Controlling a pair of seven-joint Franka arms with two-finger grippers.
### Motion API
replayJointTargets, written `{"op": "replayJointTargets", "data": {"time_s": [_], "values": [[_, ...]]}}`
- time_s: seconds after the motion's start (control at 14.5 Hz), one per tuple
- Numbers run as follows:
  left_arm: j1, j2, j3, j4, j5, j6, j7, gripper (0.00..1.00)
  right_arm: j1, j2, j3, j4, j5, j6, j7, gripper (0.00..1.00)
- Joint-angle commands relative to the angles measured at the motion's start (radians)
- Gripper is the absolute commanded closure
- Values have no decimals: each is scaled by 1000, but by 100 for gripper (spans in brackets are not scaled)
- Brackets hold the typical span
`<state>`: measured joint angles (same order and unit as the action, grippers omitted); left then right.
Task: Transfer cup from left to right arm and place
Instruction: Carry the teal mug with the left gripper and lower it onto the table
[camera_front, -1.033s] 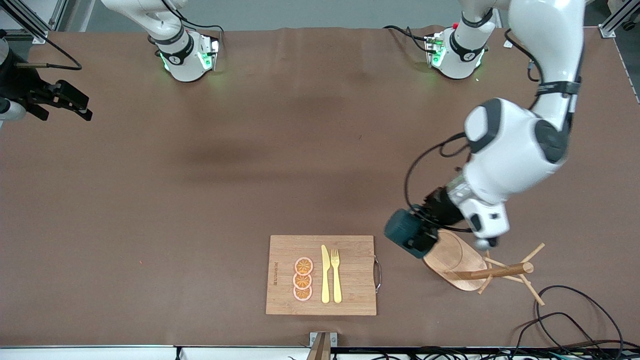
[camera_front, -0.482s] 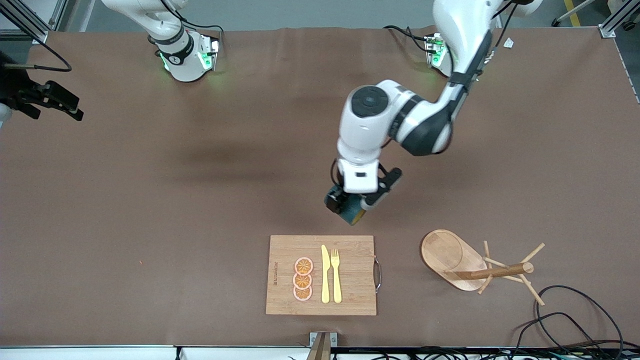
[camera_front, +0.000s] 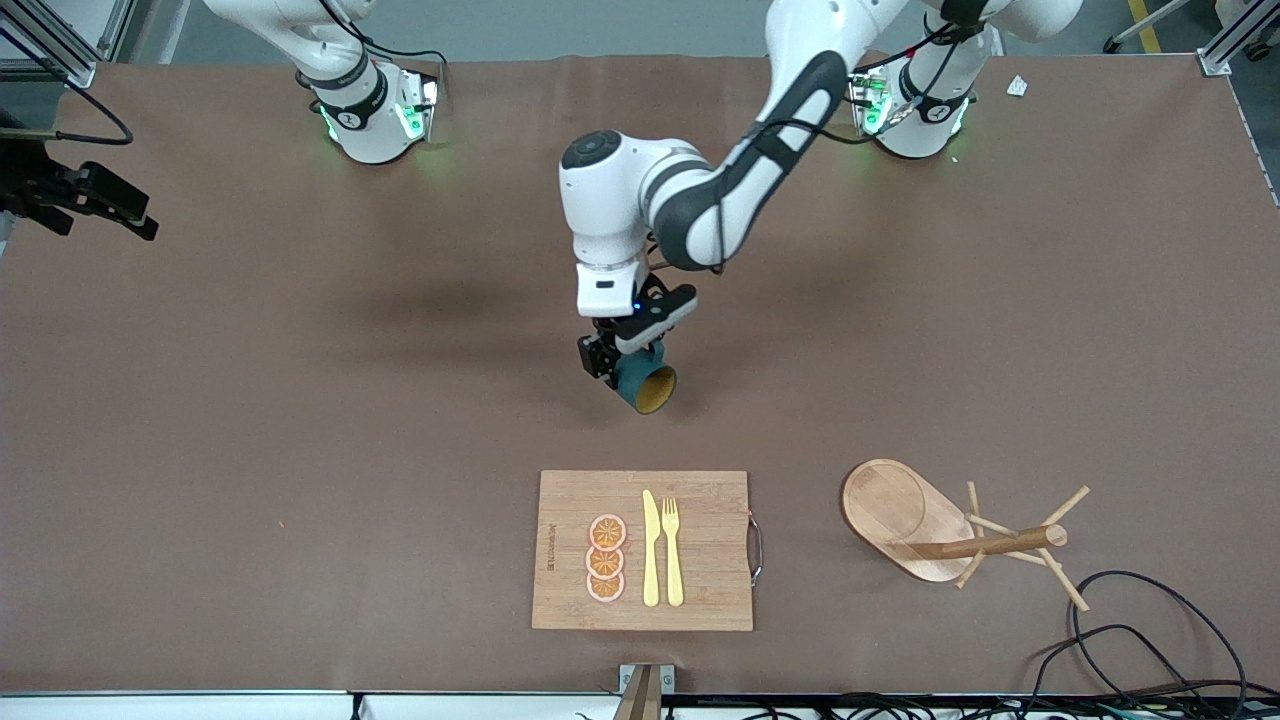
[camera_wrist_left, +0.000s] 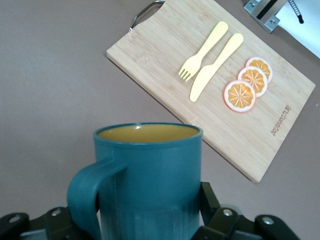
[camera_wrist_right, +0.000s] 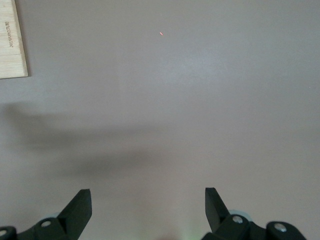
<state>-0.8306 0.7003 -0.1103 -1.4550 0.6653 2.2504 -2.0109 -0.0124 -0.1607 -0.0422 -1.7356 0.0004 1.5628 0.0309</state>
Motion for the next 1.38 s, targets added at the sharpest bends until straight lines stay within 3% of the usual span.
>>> {"op": "replayJointTargets", "data": {"time_s": [0.0,0.55,0.76,1.17,1.31], "values": [[-71,50,34,54,98,-52,-83,40,-24,-6,7,-5,17,-7,-13,0],[-356,179,303,61,207,-106,-141,41,-80,-5,7,-22,20,-15,-78,0],[-374,214,311,71,360,-141,-146,41,-80,-5,7,-22,18,-15,-78,0],[-407,307,310,93,545,-199,-138,40,-70,-5,8,-19,18,-9,-78,0],[-416,311,307,93,579,-200,-138,33,-64,-5,13,-15,20,-7,-77,0]]}}
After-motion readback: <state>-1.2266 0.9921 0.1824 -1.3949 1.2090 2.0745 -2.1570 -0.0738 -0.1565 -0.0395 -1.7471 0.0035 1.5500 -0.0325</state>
